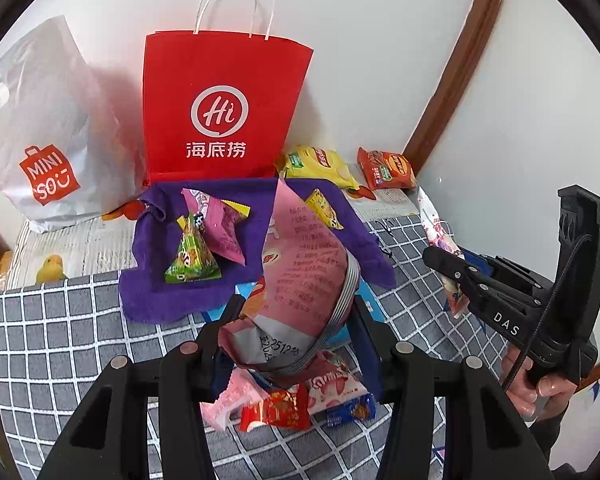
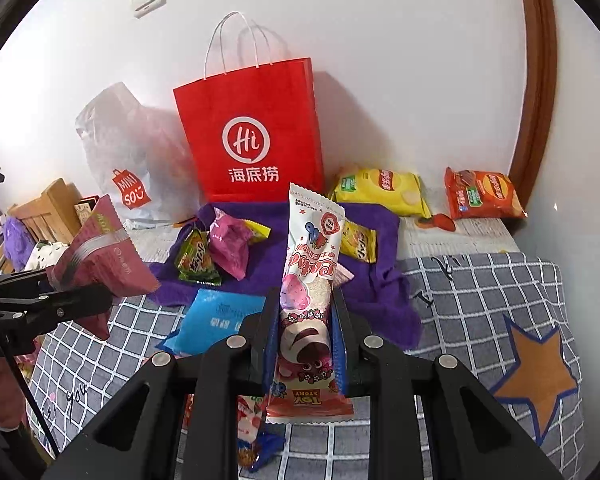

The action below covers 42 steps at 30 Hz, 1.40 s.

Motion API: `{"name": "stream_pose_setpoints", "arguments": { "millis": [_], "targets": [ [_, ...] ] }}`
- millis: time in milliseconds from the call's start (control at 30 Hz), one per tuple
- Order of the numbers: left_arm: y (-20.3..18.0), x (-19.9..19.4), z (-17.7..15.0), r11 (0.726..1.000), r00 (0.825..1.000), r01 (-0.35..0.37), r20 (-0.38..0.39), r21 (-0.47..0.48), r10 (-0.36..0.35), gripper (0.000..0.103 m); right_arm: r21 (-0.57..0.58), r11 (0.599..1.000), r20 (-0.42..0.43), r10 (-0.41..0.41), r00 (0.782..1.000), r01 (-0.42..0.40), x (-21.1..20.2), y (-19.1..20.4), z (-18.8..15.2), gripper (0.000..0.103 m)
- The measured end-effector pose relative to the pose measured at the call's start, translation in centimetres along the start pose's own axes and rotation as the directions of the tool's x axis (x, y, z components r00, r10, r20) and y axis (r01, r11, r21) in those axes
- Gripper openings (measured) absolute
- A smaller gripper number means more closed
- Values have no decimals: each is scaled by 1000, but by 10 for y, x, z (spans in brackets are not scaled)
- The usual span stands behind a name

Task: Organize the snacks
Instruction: 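Lift and carry both held packets over the purple towel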

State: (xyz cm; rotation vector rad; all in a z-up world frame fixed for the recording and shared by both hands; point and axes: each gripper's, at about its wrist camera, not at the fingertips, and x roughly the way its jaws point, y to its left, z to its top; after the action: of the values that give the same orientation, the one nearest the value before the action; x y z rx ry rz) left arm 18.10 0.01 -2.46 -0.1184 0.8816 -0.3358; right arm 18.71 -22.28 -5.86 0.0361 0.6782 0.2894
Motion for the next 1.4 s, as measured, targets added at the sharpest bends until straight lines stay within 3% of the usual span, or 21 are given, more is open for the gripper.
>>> {"name": "stream_pose_setpoints", "arguments": {
  "millis": [1100, 1400],
  "targets": [
    [47, 75, 83, 998, 999, -45, -22, -31, 45, 49, -48, 999, -41, 0, 999, -2, 106, 1, 78, 23],
    [75, 118, 80, 996, 995, -44, -90, -76, 38, 49, -43, 999, -131, 10, 991, -15, 159, -13, 69, 23]
  ]
}}
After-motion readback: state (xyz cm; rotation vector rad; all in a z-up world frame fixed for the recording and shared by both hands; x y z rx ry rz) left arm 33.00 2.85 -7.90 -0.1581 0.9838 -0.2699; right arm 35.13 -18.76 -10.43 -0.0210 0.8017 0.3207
